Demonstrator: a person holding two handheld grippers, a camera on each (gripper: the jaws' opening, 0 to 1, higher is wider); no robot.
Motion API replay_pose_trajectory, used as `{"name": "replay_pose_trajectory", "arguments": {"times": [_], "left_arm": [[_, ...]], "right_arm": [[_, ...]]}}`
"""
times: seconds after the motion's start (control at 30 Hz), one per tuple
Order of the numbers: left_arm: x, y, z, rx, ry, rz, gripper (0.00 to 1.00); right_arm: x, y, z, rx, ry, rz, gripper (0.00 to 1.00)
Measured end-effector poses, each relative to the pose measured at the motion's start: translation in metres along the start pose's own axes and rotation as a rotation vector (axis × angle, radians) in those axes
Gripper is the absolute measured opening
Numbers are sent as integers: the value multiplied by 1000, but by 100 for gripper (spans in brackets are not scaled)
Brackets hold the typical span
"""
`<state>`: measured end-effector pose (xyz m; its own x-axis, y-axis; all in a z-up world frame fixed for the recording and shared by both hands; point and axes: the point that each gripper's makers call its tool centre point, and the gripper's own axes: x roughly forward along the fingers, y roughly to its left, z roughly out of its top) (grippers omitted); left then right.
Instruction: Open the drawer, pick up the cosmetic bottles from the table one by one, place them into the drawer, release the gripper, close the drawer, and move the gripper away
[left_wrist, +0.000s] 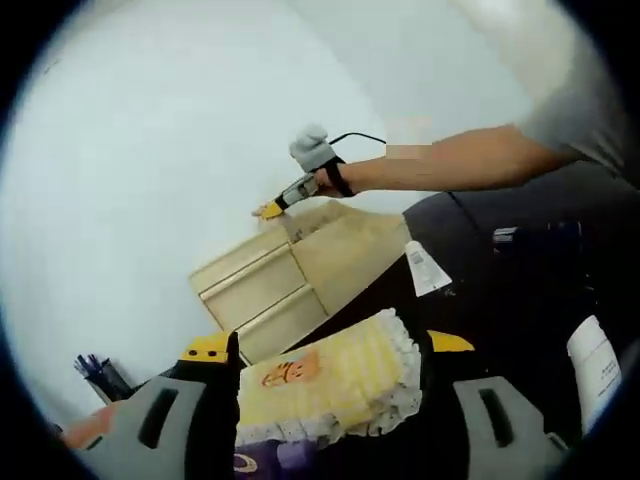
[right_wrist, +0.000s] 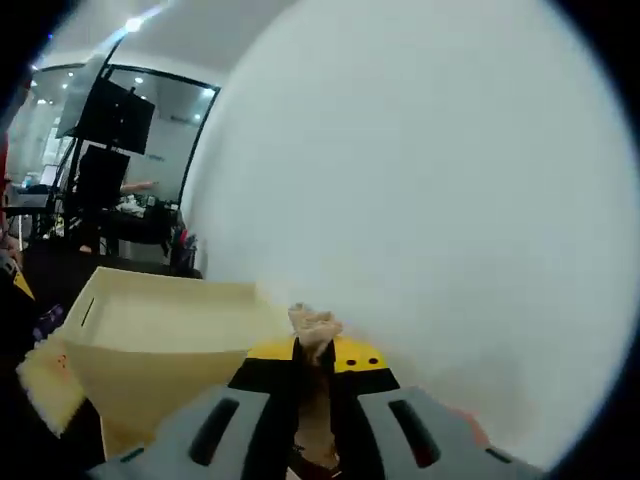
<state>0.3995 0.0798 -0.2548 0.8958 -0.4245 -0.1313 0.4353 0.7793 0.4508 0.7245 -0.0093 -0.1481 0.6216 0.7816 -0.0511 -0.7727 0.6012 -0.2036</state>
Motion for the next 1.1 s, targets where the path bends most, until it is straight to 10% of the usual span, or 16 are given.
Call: {"name": "replay_pose_trajectory", "arguments": {"times": [0.67,1.1], "left_arm": [[3,-3,-2,9,12,-2,67],[-4,3,1,10,20,21,67]], "right_arm": [[3,11,-33,-27,88,35,11],[-6,-7,-13,-41,64,-20,13]]}}
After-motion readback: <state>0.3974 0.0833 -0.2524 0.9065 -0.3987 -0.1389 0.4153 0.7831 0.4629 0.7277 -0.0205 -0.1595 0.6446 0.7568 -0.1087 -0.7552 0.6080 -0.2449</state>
